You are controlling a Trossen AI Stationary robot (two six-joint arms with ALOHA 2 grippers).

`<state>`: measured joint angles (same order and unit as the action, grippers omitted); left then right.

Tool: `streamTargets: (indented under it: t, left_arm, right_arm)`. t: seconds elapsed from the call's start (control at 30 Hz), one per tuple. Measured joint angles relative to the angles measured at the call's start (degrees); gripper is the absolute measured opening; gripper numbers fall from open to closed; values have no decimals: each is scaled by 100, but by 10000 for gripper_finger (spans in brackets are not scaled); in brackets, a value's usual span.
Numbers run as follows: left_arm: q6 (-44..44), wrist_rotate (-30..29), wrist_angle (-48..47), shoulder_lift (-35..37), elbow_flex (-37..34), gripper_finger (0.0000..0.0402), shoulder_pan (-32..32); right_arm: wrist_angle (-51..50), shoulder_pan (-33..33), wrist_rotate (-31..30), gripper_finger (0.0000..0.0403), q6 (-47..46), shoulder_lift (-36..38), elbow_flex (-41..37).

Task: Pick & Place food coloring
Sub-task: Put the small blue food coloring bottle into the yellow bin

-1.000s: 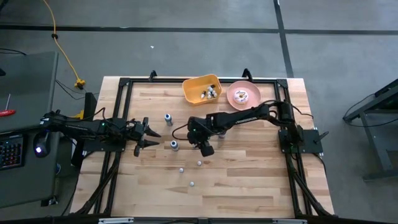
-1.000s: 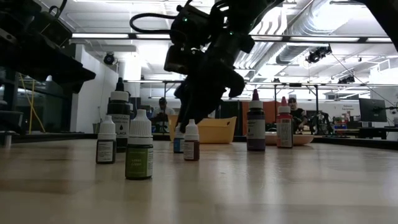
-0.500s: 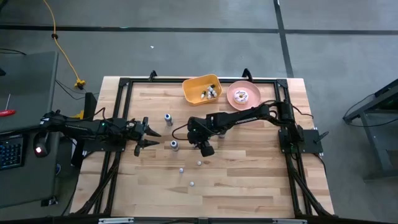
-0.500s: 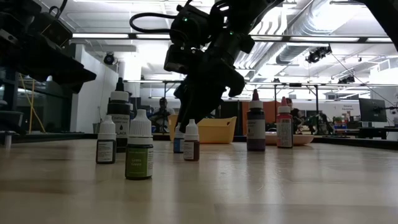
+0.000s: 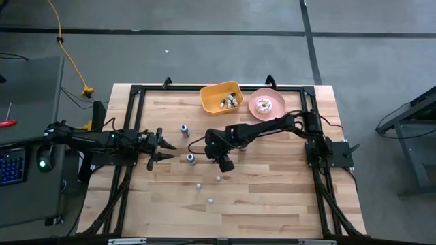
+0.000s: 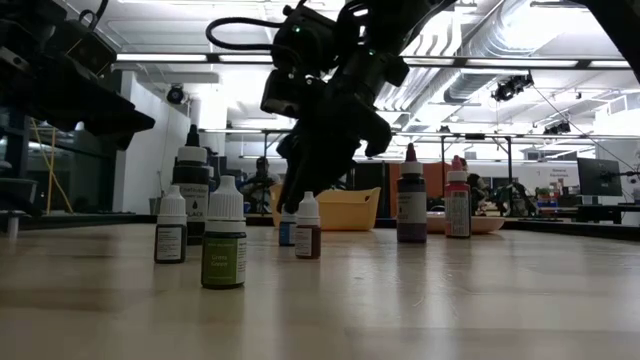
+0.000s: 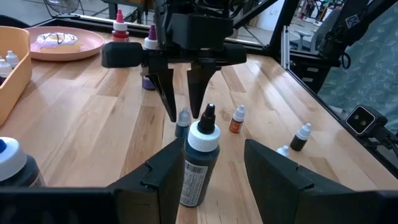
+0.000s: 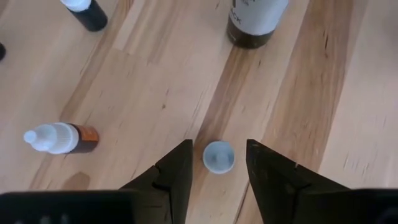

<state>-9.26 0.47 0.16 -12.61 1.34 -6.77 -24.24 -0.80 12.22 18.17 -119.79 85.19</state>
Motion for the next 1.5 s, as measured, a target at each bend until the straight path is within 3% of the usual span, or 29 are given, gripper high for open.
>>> streamTargets:
  t: [1.23, 1.5]
  left_arm:
    - [0, -4, 4, -1, -1, 163, -1]
    - [-1, -4, 7, -2, -1, 163, -1]
  right_arm:
    - [-76, 0, -65, 58, -46, 2, 13]
    - [-650, -83, -237, 56, -297, 9, 688]
